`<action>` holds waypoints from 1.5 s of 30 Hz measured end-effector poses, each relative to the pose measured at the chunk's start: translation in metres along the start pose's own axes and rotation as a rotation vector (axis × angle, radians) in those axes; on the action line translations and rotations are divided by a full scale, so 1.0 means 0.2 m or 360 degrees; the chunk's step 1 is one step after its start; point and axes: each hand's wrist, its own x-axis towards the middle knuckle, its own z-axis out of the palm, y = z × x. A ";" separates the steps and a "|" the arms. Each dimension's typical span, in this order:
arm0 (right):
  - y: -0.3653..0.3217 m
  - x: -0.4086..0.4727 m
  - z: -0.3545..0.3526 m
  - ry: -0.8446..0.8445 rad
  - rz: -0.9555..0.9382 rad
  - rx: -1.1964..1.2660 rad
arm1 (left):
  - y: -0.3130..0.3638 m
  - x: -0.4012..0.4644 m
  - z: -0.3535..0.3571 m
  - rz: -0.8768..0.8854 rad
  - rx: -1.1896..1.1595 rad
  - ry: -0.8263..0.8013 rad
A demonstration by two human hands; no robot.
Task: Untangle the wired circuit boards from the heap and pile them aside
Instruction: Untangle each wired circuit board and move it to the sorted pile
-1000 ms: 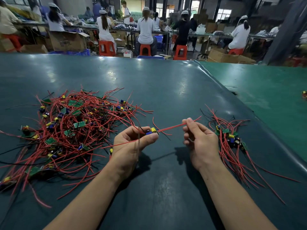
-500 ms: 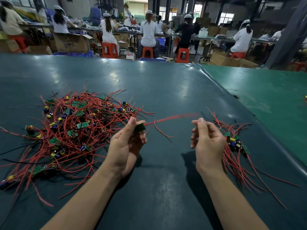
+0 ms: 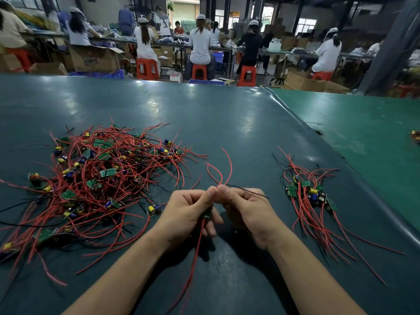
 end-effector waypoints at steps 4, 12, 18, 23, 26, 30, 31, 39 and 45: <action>-0.02 0.02 -0.02 0.0036 0.0115 0.0165 | 0.01 -0.01 -0.01 -0.0052 0.0048 -0.0159; -0.01 0.03 0.01 0.0124 0.0182 0.0330 | 0.00 0.01 0.00 -0.0084 -0.0101 -0.0051; -0.01 -0.01 0.00 -0.0009 -0.0004 0.0199 | -0.02 -0.02 0.04 0.0027 0.0434 -0.0007; -0.02 -0.01 -0.01 -0.0039 0.0054 0.0094 | -0.02 -0.03 0.03 0.0085 0.0544 -0.0058; -0.01 0.02 -0.02 0.0142 0.0088 0.0127 | -0.01 -0.02 0.02 0.0061 0.0474 -0.0069; 0.00 0.05 -0.04 0.0350 0.0051 0.0350 | 0.00 -0.02 0.02 0.0053 0.0413 -0.0130; -0.01 0.06 -0.04 0.0385 0.0031 0.0411 | 0.00 -0.02 0.02 0.0053 0.0393 -0.0155; -0.03 0.09 -0.09 0.0495 0.0059 0.0752 | 0.00 -0.04 0.01 0.0040 0.0329 -0.0302; -0.05 0.08 -0.10 0.0458 0.0376 0.1074 | 0.00 -0.05 0.00 0.0051 0.0349 -0.0357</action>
